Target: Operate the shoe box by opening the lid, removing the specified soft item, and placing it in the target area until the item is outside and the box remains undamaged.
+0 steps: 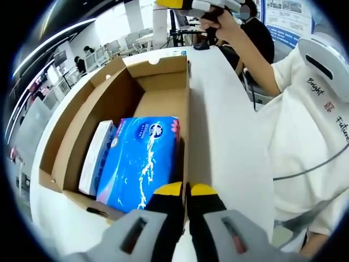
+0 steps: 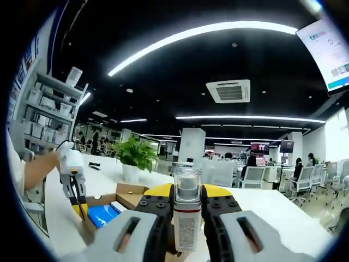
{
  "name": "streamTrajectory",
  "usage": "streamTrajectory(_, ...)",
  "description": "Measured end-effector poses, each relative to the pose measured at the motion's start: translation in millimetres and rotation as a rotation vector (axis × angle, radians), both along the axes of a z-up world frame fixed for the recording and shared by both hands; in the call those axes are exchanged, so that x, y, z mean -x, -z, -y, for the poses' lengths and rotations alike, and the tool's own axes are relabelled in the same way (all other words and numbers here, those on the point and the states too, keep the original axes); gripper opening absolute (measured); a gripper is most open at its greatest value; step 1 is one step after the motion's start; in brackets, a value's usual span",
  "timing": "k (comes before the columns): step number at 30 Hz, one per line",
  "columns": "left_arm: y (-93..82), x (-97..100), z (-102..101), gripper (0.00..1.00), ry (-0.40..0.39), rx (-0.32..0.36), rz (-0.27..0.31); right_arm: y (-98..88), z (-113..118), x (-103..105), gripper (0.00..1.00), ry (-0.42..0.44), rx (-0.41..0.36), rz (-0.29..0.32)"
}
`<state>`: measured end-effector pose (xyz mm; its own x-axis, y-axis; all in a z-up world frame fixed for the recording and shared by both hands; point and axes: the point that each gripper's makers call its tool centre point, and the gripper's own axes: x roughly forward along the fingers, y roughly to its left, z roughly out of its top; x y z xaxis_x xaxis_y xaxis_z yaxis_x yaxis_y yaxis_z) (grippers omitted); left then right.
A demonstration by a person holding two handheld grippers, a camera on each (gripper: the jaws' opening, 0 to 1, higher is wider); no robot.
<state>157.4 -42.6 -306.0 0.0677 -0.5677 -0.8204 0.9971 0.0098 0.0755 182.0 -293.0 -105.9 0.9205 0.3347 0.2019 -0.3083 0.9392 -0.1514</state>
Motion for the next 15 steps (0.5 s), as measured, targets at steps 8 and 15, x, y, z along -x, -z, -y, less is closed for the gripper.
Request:
streamTrajectory(8, -0.1, 0.3, 0, 0.01, -0.001, -0.001, -0.001, 1.5, 41, 2, 0.18, 0.121, 0.035, 0.009)
streamTrajectory(15, -0.4, 0.0, 0, 0.01, 0.0, 0.002, -0.004, 0.6, 55, 4, 0.18, 0.146, -0.016, 0.042)
